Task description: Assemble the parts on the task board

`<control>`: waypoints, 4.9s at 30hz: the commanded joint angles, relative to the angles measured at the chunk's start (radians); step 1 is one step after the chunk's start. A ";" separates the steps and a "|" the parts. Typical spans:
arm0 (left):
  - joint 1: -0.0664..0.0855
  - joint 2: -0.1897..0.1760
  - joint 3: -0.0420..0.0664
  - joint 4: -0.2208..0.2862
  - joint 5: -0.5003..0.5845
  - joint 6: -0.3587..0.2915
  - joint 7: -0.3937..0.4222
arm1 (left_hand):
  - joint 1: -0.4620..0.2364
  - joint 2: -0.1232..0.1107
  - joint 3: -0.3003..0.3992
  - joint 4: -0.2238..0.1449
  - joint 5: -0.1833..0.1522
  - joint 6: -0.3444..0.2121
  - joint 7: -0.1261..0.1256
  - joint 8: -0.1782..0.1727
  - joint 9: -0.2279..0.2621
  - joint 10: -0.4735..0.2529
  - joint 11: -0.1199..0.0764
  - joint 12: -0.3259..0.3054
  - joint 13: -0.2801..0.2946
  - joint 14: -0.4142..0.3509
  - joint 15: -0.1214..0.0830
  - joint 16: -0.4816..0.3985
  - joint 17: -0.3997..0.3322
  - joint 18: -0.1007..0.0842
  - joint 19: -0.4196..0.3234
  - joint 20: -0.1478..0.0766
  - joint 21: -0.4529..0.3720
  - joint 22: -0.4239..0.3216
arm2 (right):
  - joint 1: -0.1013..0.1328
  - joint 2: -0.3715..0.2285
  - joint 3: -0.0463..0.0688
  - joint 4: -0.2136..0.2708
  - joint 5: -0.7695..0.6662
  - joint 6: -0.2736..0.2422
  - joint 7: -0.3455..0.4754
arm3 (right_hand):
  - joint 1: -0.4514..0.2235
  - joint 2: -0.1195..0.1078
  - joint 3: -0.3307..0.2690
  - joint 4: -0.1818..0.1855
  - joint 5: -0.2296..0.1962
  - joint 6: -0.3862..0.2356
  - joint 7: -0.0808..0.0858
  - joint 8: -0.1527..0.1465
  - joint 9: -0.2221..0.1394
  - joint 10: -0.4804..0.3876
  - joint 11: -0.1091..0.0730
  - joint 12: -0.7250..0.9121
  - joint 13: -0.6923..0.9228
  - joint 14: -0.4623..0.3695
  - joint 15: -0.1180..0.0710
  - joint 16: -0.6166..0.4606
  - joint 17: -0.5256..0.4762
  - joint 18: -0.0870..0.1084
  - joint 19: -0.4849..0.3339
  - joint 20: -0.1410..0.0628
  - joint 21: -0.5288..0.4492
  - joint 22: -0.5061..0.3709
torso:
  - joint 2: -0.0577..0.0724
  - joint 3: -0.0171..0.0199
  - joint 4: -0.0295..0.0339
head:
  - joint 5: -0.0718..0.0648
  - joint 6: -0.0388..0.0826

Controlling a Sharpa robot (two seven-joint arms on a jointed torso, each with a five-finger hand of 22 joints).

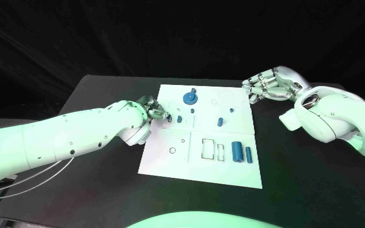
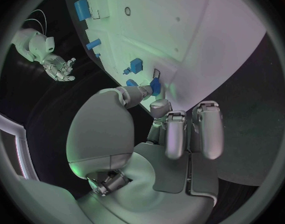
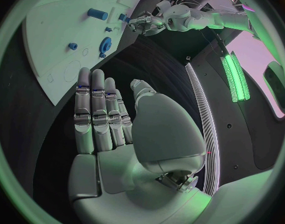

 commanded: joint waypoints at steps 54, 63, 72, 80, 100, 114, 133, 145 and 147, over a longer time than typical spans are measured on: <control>0.000 0.016 0.000 -0.006 -0.081 0.117 -0.019 | -0.026 0.005 -0.032 -0.073 -0.001 0.026 -0.039 0.038 0.224 -0.001 -0.005 -0.015 -0.015 0.095 -0.011 0.005 0.233 -0.007 0.016 -0.010 0.000 0.067 | 0.000 0.002 0.000 0.002 0.001 0.001 0.003 | -0.012 0.000 -0.003 0.002 0.003 -0.004 0.001 -0.004 0.002 0.000 0.004 0.003 0.001 0.001 0.003 -0.001 -0.001 0.007 0.005 0.003 -0.003 -0.002 | 0.000 0.0014 0.0012 | -0.006 -0.013; 0.000 0.017 0.000 -0.007 -0.084 0.124 -0.020 | -0.028 0.006 -0.047 -0.071 0.000 0.027 -0.042 0.035 0.223 -0.001 -0.006 -0.014 -0.013 0.095 -0.012 0.005 0.233 -0.007 0.016 -0.011 -0.001 0.066 | 0.000 0.003 0.000 0.000 0.001 0.001 0.004 | -0.012 0.000 -0.003 0.002 0.003 -0.004 0.001 -0.004 0.002 0.000 0.004 0.003 0.001 0.001 0.003 -0.001 -0.001 0.007 0.005 0.003 -0.003 -0.002 | -0.001 0.0009 0.0013 | -0.005 -0.014; 0.000 0.015 0.000 -0.006 -0.085 0.137 -0.021 | -0.036 0.009 -0.073 -0.064 0.000 0.033 -0.048 0.029 0.221 0.002 -0.010 -0.010 -0.005 0.095 -0.015 0.006 0.234 -0.007 0.018 -0.013 0.000 0.068 | 0.000 0.004 0.000 -0.001 0.001 0.002 0.004 | -0.012 0.001 -0.003 0.000 0.006 -0.004 0.001 -0.004 0.002 -0.001 0.004 0.003 0.002 0.001 0.003 -0.001 -0.001 0.007 0.006 0.003 -0.004 -0.003 | -0.001 0.0004 0.0012 | -0.006 -0.015; 0.000 0.015 0.000 -0.006 -0.089 0.143 -0.021 | -0.048 0.013 -0.102 -0.051 0.000 0.042 -0.051 0.021 0.217 0.004 -0.013 -0.006 0.003 0.095 -0.018 0.006 0.234 -0.008 0.020 -0.016 0.001 0.071 | 0.000 0.004 0.000 -0.001 0.002 0.002 0.004 | -0.012 0.001 -0.003 0.000 0.006 -0.004 0.001 -0.004 0.002 -0.001 0.004 0.003 0.002 0.001 0.003 -0.001 -0.001 0.007 0.006 0.003 -0.004 -0.003 | -0.001 0.0004 0.0011 | -0.007 -0.016; 0.000 0.011 0.000 -0.011 -0.102 0.148 -0.026 | -0.070 0.020 -0.133 -0.031 0.001 0.058 -0.054 0.015 0.213 0.019 -0.016 0.009 0.034 0.096 -0.021 0.007 0.235 -0.010 0.025 -0.018 0.008 0.081 | 0.000 0.003 0.000 0.000 0.002 0.001 0.004 | -0.012 0.001 -0.003 0.000 0.007 -0.004 0.001 -0.004 0.002 -0.001 0.004 0.003 0.002 0.000 0.003 -0.001 -0.001 0.007 0.006 0.003 -0.004 -0.004 | 0.000 0.0007 0.0004 | -0.008 -0.017; 0.000 0.008 0.000 -0.010 -0.112 0.153 -0.027 | -0.100 0.022 -0.164 -0.007 0.001 0.069 -0.057 0.015 0.213 0.030 -0.019 0.022 0.056 0.096 -0.023 0.007 0.236 -0.011 0.027 -0.021 0.010 0.084 | 0.000 0.001 0.000 0.001 0.001 0.001 0.004 | -0.012 0.001 -0.003 0.000 0.007 -0.004 0.001 -0.004 0.002 -0.001 0.004 0.003 0.002 0.000 0.003 -0.001 -0.001 0.007 0.006 0.003 -0.004 -0.004 | 0.000 0.0008 0.0009 | -0.009 -0.020; 0.000 0.007 0.001 -0.007 -0.112 0.141 -0.026 | -0.116 0.028 -0.181 0.008 0.002 0.079 -0.061 0.018 0.214 0.046 -0.022 0.039 0.088 0.096 -0.025 0.008 0.236 -0.011 0.029 -0.023 0.011 0.086 | 0.000 0.000 0.000 0.002 0.001 0.000 0.004 | -0.012 0.001 -0.003 0.000 0.007 -0.004 0.001 -0.004 0.002 -0.001 0.004 0.003 0.002 0.000 0.003 -0.001 -0.001 0.007 0.006 0.003 -0.004 -0.004 | 0.000 0.0010 0.0004 | -0.009 -0.017; 0.000 0.011 0.001 -0.013 -0.110 0.135 -0.025 | -0.135 0.033 -0.191 0.027 0.003 0.082 -0.062 0.018 0.214 0.047 -0.023 0.041 0.092 0.096 -0.027 0.008 0.236 -0.011 0.029 -0.024 0.011 0.087 | 0.000 0.001 0.000 0.000 0.001 0.001 0.004 | -0.012 0.001 -0.003 0.000 0.007 -0.004 0.001 -0.004 0.002 -0.001 0.004 0.003 0.002 0.000 0.003 -0.001 -0.001 0.007 0.006 0.003 -0.004 -0.004 | 0.000 0.0003 0.0008 | -0.009 -0.017; 0.000 0.013 0.001 -0.014 -0.109 0.134 -0.025 | -0.135 0.033 -0.191 0.027 0.003 0.082 -0.062 0.018 0.214 0.047 -0.023 0.041 0.092 0.096 -0.027 0.008 0.236 -0.011 0.029 -0.024 0.011 0.087 | 0.000 0.001 0.000 0.000 0.001 0.001 0.004 | -0.012 0.001 -0.003 0.000 0.007 -0.004 0.001 -0.004 0.002 -0.001 0.004 0.003 0.002 0.000 0.003 -0.001 -0.001 0.007 0.006 0.003 -0.004 -0.004 | -0.001 0.0004 0.0007 | -0.009 -0.017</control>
